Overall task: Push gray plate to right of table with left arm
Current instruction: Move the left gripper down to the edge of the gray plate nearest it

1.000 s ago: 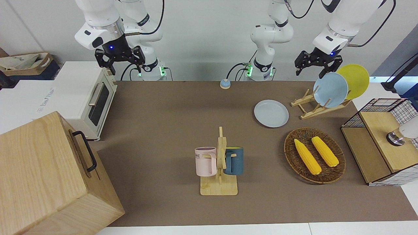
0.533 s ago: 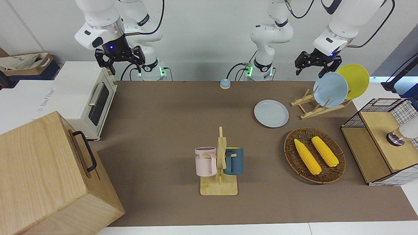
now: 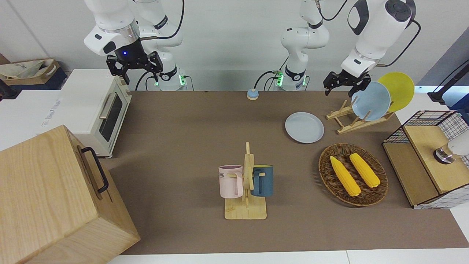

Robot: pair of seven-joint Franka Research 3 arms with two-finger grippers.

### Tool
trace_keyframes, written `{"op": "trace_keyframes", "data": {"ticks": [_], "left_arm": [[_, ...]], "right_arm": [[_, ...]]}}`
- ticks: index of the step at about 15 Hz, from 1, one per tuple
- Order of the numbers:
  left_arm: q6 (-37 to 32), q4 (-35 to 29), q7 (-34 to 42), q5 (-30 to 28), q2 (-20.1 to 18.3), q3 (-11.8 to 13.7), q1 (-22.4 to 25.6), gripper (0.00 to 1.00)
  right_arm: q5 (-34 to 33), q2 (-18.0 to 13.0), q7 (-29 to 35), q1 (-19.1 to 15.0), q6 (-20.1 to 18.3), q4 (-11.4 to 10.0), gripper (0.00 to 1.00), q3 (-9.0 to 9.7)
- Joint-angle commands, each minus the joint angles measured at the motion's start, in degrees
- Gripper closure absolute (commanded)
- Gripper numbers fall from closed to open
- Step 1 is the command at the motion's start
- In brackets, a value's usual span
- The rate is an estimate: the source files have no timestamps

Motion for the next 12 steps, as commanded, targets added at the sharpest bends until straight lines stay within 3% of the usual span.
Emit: {"op": "trace_keyframes", "data": {"ticks": [1, 7, 12], "left_arm": [[8.61, -10.32, -0.95, 0.93, -3.55, 0.15, 1.44, 0.01], [22.14, -23.07, -1.04, 0.93, -3.55, 0.15, 3.55, 0.01], [31.55, -29.67, -2.97, 0.84, -2.41, 0.15, 3.55, 0.01]], "right_arm": [[0.46, -0.43, -0.15, -0.65, -0.69, -0.03, 0.017, 0.32], [0.55, -0.43, -0.15, -0.65, -0.69, -0.03, 0.017, 0.32], [0.46, -0.43, -0.15, -0.65, -0.69, -0.03, 0.017, 0.32]]}}
